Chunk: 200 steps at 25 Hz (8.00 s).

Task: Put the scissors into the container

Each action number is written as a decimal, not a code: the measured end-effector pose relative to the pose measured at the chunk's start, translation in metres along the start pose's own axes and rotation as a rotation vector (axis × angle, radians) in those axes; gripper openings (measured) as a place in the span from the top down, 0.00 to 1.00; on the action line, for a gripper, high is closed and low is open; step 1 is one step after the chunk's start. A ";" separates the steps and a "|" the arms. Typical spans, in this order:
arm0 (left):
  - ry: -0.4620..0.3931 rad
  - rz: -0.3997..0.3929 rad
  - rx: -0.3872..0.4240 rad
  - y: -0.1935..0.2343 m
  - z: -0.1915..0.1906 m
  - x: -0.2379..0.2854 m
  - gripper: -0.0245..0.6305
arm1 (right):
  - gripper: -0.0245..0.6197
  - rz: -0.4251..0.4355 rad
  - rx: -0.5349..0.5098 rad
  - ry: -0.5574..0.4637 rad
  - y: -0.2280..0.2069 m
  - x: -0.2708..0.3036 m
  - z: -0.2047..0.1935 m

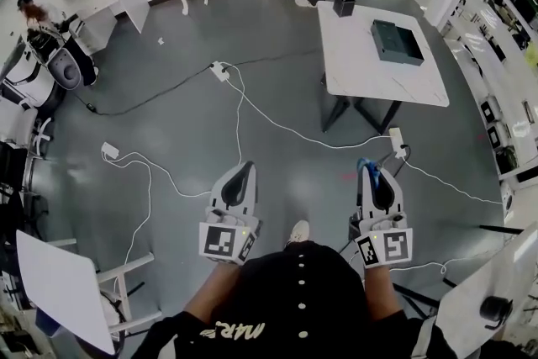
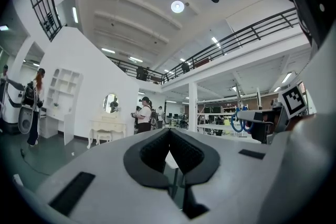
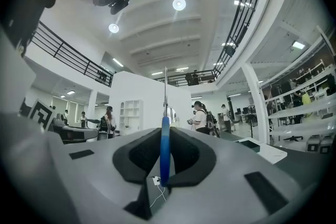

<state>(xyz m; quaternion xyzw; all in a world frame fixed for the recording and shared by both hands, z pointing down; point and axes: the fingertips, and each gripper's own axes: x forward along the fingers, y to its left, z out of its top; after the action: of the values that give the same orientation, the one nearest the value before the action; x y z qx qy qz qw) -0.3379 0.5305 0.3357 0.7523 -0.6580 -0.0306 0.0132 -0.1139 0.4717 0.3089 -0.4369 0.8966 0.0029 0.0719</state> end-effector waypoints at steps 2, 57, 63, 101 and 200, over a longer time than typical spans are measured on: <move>-0.003 0.006 0.001 0.000 0.000 0.020 0.92 | 0.87 0.006 0.002 -0.002 -0.015 0.015 -0.001; 0.055 -0.727 -0.033 -0.093 -0.041 0.489 0.92 | 0.88 -0.754 -0.094 -0.010 -0.307 0.141 -0.021; 0.048 -0.751 -0.036 -0.095 -0.038 0.499 0.92 | 0.87 -0.778 -0.104 -0.022 -0.308 0.145 -0.017; 0.065 -0.613 0.010 -0.234 -0.047 0.713 0.92 | 0.88 -0.649 -0.074 -0.031 -0.596 0.210 -0.001; 0.466 0.110 -0.218 -0.298 -0.268 1.024 0.92 | 0.88 0.215 0.800 1.199 -0.879 0.574 -0.458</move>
<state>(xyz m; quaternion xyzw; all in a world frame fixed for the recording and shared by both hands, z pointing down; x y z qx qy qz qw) 0.1093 -0.4500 0.5557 0.6963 -0.6699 0.0736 0.2469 0.1685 -0.5525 0.7376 -0.2131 0.7525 -0.5577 -0.2782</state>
